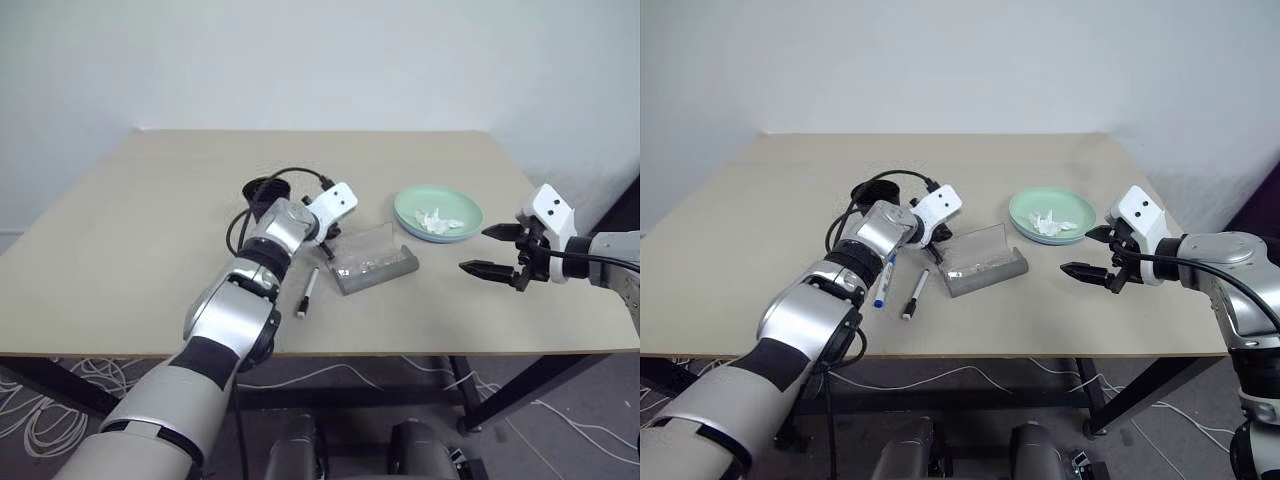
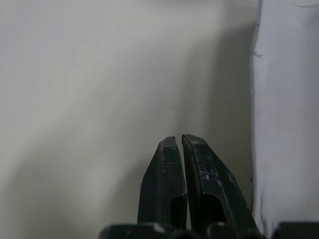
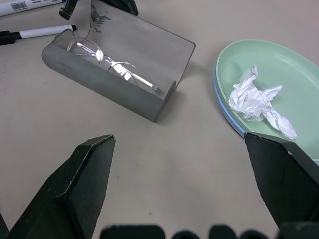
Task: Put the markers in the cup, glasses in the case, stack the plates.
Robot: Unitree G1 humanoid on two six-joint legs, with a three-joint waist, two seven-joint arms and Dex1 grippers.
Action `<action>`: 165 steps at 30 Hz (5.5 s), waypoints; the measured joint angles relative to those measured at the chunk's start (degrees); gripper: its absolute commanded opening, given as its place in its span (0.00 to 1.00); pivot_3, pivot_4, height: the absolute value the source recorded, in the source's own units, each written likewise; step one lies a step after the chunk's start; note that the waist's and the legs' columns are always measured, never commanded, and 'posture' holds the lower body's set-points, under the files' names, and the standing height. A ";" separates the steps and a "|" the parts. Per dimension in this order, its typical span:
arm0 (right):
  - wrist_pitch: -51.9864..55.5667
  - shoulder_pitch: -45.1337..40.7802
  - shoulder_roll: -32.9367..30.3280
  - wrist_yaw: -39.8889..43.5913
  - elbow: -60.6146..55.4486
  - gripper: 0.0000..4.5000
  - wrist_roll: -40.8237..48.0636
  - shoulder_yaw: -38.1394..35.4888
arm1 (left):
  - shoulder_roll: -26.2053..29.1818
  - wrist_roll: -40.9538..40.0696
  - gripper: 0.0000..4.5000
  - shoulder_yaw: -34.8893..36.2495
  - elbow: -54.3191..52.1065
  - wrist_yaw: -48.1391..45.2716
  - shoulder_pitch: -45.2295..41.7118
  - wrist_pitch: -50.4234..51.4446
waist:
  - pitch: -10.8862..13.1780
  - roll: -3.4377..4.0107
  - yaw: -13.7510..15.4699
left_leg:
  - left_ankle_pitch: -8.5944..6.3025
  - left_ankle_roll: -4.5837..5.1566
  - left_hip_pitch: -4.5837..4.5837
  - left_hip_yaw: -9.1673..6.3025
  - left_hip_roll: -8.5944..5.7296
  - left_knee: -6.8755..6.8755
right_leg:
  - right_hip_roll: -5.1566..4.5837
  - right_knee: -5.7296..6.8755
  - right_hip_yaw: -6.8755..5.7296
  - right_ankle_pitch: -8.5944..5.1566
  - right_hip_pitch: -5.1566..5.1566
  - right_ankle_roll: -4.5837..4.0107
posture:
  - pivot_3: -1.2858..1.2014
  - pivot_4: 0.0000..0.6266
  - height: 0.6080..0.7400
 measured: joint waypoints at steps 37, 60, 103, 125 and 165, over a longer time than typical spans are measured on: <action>-2.76 -3.60 1.71 3.81 5.72 1.00 -1.18 4.71 | 7.88 0.21 0.81 -6.19 -64.79 -9.42 17.67 59.86 | -0.07 0.13 -0.16 | -0.04 -0.06 0.19 -0.08 0.06 -0.10 | 0.11 0.01 -0.04 -0.06 0.24 0.11 | 0.52 0.00 0.24; -3.66 -5.07 4.07 5.93 6.85 1.00 -1.81 7.28 | -1.02 -3.33 0.99 8.88 -77.58 12.49 27.36 74.68 | -0.08 0.12 -0.17 | -0.17 -0.33 0.95 -0.07 0.06 -0.27 | 0.04 0.07 -0.01 -0.05 0.71 0.09 | 0.52 0.00 0.24; -2.34 -4.93 4.50 4.78 6.05 1.00 -1.72 7.25 | -1.11 -16.56 0.01 11.91 -72.55 26.94 28.64 74.60 | -0.07 0.10 1.20 | -0.21 -0.40 0.90 0.01 0.01 -0.34 | 0.01 0.00 0.04 -0.05 0.61 0.09 | 0.52 0.00 0.24; -2.38 -5.46 5.70 4.72 6.21 1.00 -1.78 7.27 | 3.10 -22.33 0.01 23.98 -56.57 23.26 12.56 27.23 | -0.02 0.02 1.19 | -0.12 -0.22 0.50 0.07 0.02 -0.29 | 0.06 -0.06 0.02 -0.06 0.34 0.10 | 0.52 0.00 0.24; -2.41 -6.32 6.68 4.33 6.05 1.00 -1.75 7.27 | 5.04 -20.08 0.73 23.97 -36.63 25.55 14.76 -4.51 | -0.03 0.01 1.25 | 0.04 -0.51 0.08 0.14 0.01 -0.06 | 0.05 -0.15 -0.27 -0.06 0.33 0.11 | 0.52 0.00 0.24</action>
